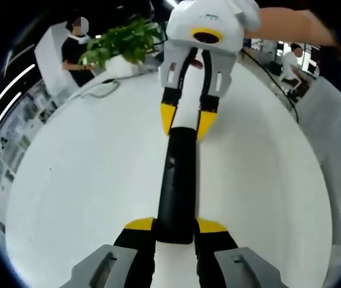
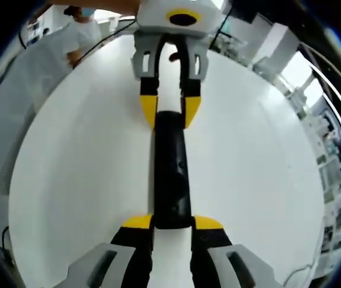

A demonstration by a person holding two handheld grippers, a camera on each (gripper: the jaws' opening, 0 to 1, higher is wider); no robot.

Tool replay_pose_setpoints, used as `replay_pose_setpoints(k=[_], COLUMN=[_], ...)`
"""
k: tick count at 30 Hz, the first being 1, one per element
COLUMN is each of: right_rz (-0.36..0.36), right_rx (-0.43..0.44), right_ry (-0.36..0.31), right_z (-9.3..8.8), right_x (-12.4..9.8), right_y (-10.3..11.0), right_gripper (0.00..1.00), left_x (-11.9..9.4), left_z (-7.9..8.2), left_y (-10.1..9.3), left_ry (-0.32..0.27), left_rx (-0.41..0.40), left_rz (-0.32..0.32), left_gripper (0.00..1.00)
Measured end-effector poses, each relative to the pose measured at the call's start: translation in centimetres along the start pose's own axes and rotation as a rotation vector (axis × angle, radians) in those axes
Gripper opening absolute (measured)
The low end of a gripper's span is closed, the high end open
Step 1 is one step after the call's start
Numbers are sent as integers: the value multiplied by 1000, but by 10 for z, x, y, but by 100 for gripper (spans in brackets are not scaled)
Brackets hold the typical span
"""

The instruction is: Press the specified remote control buttons in sequence, fully releasing each button before pressing the next.

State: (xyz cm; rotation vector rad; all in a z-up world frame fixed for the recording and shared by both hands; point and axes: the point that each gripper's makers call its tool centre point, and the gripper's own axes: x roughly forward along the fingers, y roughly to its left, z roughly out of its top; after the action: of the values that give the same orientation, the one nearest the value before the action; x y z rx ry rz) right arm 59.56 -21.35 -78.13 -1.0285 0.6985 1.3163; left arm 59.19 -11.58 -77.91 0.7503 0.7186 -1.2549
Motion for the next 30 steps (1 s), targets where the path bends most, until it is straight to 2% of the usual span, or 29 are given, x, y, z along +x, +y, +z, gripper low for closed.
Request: replay_pose_setpoints(k=[11,17,30], right_rz=[0,0,-15], right_rx=[1,9,-3], right_ry=[4,2,26], right_z=[-2,-2,-2], right_x=[0,0,1], right_y=[0,1,4], right_gripper=[20,21,21], left_x=[2,2,2], left_z=[1,0,1], left_y=[1,0,-4], left_ry=[19,18,49], left_rx=[17,-6,44], left_rz=[-7,-9,26], left_gripper=[24,24,24])
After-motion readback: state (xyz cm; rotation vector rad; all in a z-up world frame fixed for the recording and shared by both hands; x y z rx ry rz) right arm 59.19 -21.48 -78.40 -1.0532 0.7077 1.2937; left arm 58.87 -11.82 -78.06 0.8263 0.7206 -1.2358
